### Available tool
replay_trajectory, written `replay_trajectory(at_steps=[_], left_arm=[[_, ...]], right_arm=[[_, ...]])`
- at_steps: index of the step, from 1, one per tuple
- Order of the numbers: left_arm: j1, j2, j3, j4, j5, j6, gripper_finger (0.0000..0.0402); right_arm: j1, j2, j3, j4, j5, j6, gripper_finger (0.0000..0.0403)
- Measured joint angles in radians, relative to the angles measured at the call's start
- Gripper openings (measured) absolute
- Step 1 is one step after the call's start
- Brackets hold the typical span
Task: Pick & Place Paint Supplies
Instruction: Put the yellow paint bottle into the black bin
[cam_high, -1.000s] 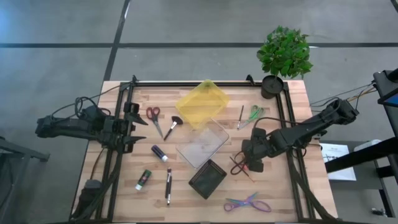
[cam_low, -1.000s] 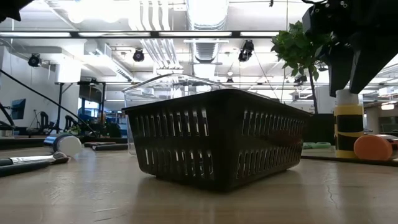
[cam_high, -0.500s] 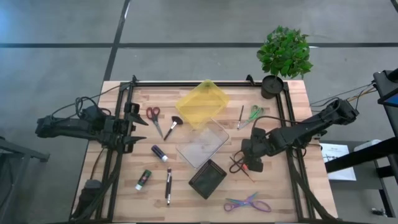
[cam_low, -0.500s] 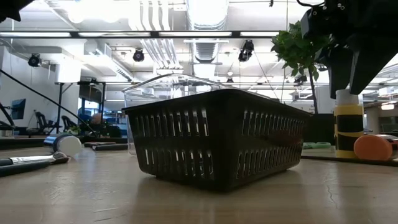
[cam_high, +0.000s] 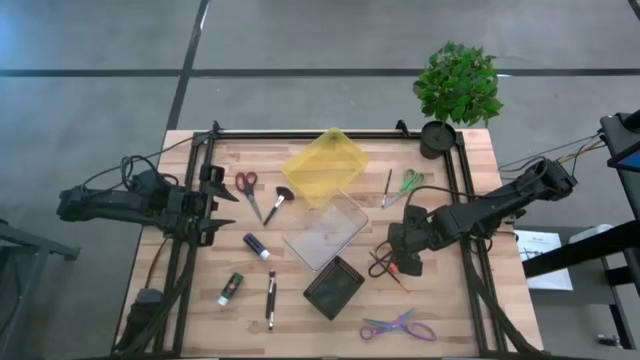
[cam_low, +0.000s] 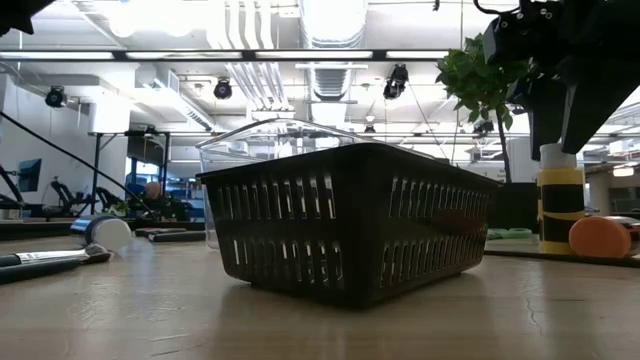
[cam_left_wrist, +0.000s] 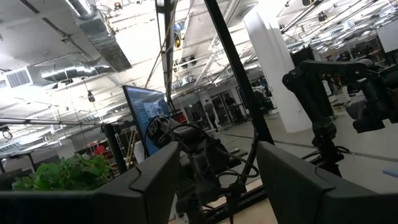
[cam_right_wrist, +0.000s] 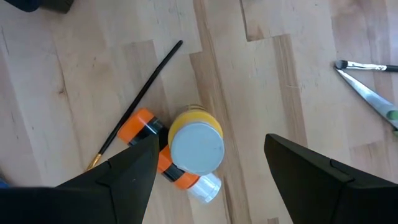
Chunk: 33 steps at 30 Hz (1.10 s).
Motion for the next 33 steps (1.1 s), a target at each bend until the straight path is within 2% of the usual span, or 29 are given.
replay_trajectory(at_steps=[12, 15, 24, 33], left_arm=[[0.0, 0.0, 0.0, 0.0, 0.0, 0.0, 0.0221], [0.0, 0.0, 0.0, 0.0, 0.0, 0.0, 0.0221], [0.0, 0.0, 0.0, -0.006, 0.0, 0.0, 0.0221], [0.0, 0.0, 0.0, -0.007, 0.0, 0.0, 0.0221]], right_arm=[[0.0, 0.0, -0.035, 0.032, 0.014, 0.001, 0.0283], [0.0, 0.0, -0.039, 0.034, 0.014, 0.001, 0.0251], [0.001, 0.0, -0.042, 0.045, 0.043, -0.005, 0.0116], [0.001, 0.0, -0.029, 0.054, 0.067, -0.012, 0.011]])
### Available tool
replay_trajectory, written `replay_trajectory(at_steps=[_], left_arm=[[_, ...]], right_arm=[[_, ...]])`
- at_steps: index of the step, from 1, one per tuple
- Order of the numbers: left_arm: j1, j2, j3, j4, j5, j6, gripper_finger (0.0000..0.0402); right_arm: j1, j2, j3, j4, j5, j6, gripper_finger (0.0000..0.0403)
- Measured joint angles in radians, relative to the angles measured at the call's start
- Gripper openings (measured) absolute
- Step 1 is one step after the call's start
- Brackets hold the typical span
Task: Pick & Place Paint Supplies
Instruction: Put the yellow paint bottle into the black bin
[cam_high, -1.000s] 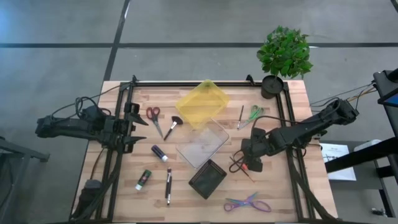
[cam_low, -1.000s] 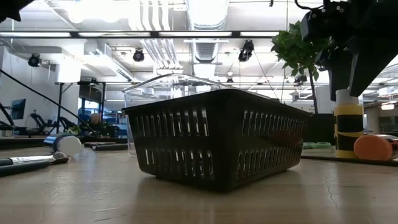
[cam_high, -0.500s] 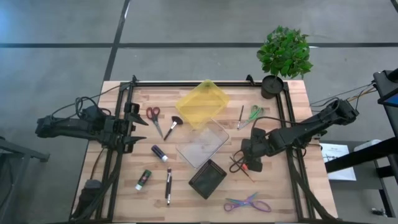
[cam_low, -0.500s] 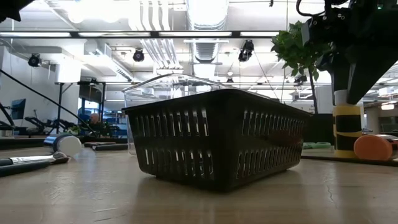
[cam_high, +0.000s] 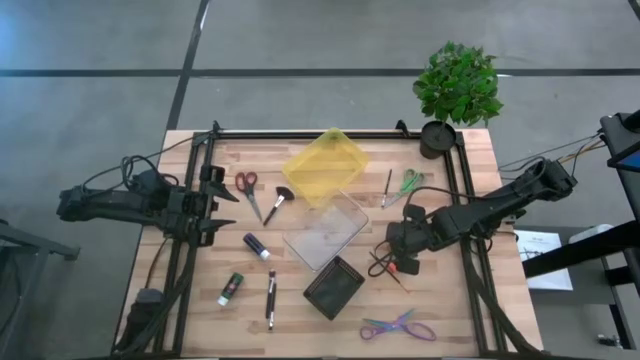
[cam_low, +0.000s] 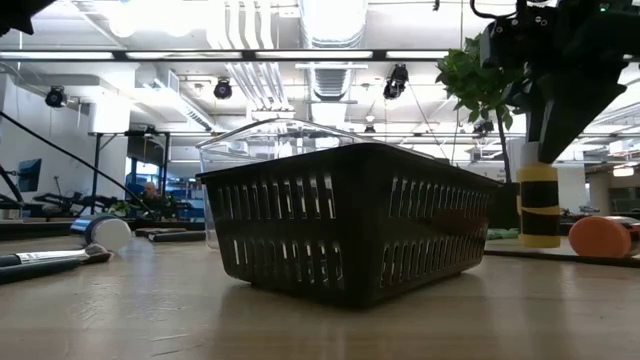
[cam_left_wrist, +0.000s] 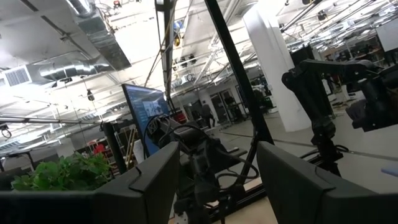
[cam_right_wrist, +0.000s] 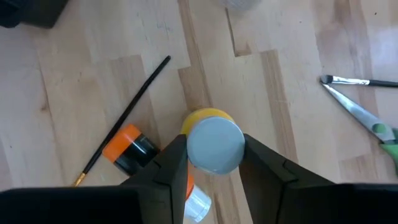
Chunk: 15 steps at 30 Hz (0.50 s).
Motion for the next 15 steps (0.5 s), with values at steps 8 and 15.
replay_trajectory(at_steps=[8, 15], left_arm=[[0.0, 0.0, 0.0, -0.003, 0.0, 0.0, 0.0221], [0.0, 0.0, 0.0, -0.004, 0.0, 0.0, 0.0221]], right_arm=[[0.008, 0.0, 0.037, 0.0, -0.003, 0.0, 0.011], [0.056, 0.0, 0.132, 0.104, -0.009, -0.024, 0.011]])
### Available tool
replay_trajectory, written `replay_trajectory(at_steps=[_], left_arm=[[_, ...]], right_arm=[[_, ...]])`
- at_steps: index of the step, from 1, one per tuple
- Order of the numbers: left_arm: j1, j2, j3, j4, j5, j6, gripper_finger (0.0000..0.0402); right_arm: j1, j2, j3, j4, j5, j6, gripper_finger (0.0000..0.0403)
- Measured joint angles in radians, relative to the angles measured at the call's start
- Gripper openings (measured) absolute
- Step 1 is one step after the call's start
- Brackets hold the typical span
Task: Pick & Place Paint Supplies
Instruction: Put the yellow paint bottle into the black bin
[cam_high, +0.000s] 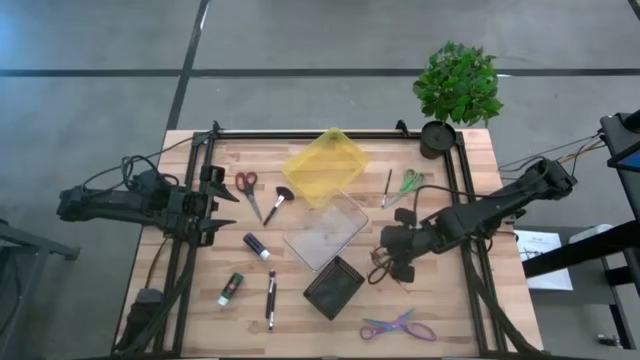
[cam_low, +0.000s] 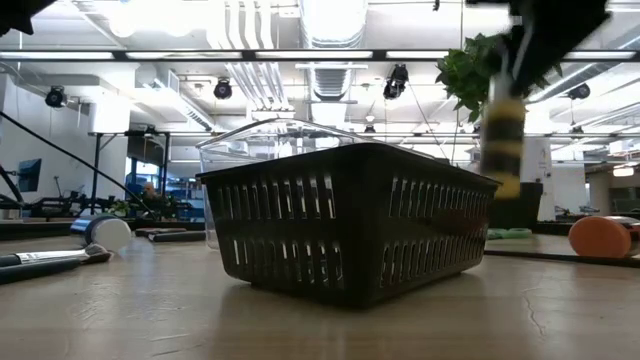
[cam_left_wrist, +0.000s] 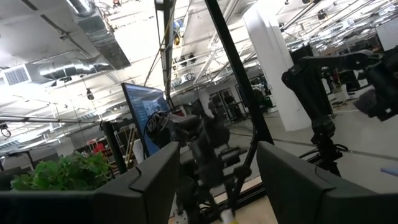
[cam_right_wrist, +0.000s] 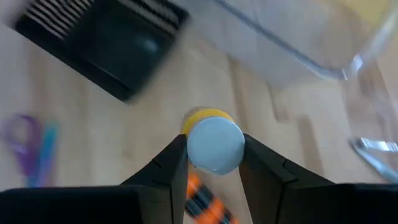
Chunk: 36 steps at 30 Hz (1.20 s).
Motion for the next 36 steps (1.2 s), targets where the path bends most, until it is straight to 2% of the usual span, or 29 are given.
replay_trajectory(at_steps=[7, 17, 24, 30, 36], left_arm=[[0.0, 0.0, 0.0, -0.005, 0.0, -0.003, 0.0221], [0.0, 0.0, 0.0, -0.011, 0.0, -0.019, 0.0221], [0.0, 0.0, 0.0, -0.013, 0.0, -0.019, 0.0221], [0.0, 0.0, 0.0, -0.013, 0.0, -0.019, 0.0221], [0.0, 0.0, 0.0, -0.014, 0.0, -0.018, 0.0221]], right_arm=[[0.011, 0.086, 0.154, 0.008, -0.019, -0.039, 0.011], [0.019, 0.458, 0.592, -0.194, -0.032, -0.19, 0.011], [0.057, 0.623, 0.849, -0.273, -0.055, -0.212, 0.011], [0.073, 0.729, 0.949, -0.325, -0.023, -0.2, 0.011], [0.067, 0.743, 0.944, -0.319, 0.046, -0.152, 0.011]])
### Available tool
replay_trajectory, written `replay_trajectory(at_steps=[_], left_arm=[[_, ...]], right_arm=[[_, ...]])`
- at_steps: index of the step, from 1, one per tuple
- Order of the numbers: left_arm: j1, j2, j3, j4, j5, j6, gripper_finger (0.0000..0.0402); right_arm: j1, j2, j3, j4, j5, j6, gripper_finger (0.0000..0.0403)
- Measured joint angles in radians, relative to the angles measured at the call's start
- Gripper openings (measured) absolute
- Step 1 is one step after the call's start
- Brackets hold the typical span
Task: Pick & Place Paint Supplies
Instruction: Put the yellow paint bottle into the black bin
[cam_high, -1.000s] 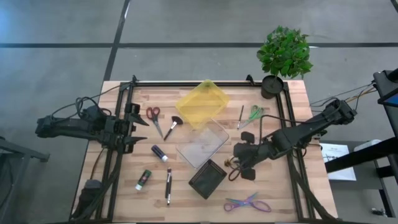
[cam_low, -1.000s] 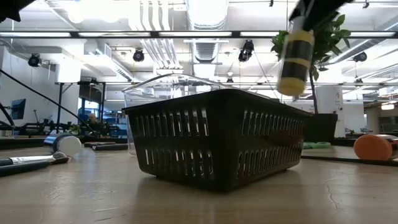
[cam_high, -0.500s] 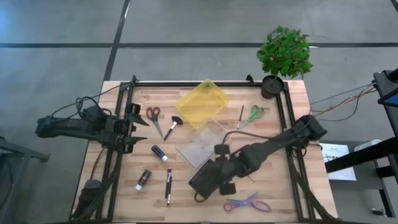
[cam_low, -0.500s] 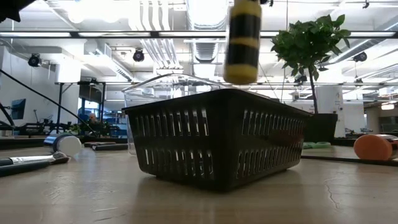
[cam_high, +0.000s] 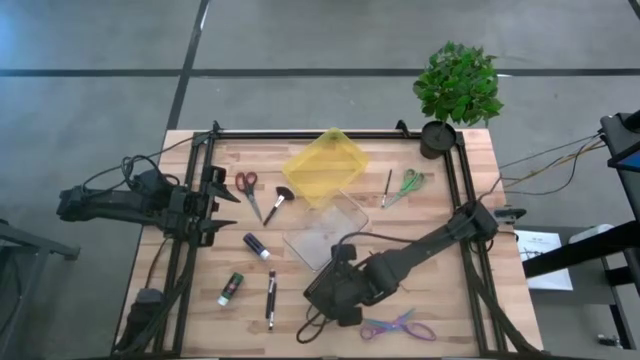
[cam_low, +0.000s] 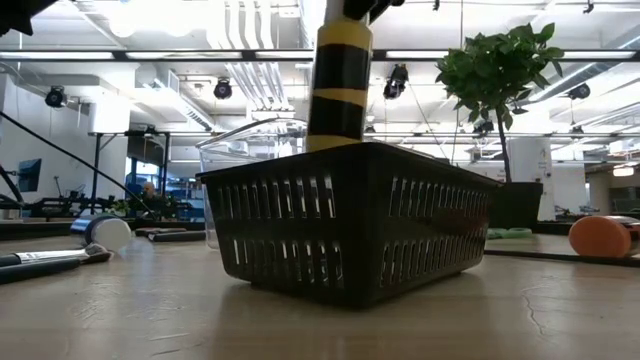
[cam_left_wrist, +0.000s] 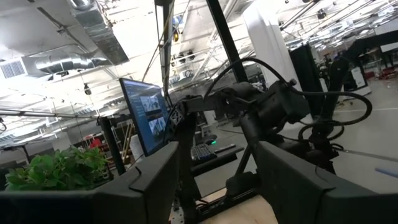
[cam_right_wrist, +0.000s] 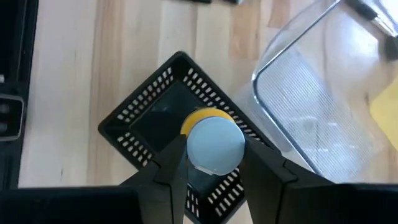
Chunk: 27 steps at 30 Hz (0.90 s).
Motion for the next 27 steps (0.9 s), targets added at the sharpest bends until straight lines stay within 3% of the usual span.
replay_trajectory(at_steps=[16, 22, 27], left_arm=[[0.0, 0.0, 0.0, 0.0, 0.0, 0.001, 0.0221], [0.0, 0.0, 0.0, 0.0, 0.0, 0.001, 0.0221], [0.0, 0.0, 0.0, -0.001, 0.0, 0.001, 0.0221]], right_arm=[[-0.008, -0.043, -0.1, 0.006, 0.013, 0.22, 0.011], [-0.015, -0.131, -0.203, 0.03, 0.015, 0.296, 0.011], [-0.033, -0.219, -0.363, 0.156, 0.005, 0.343, 0.011]])
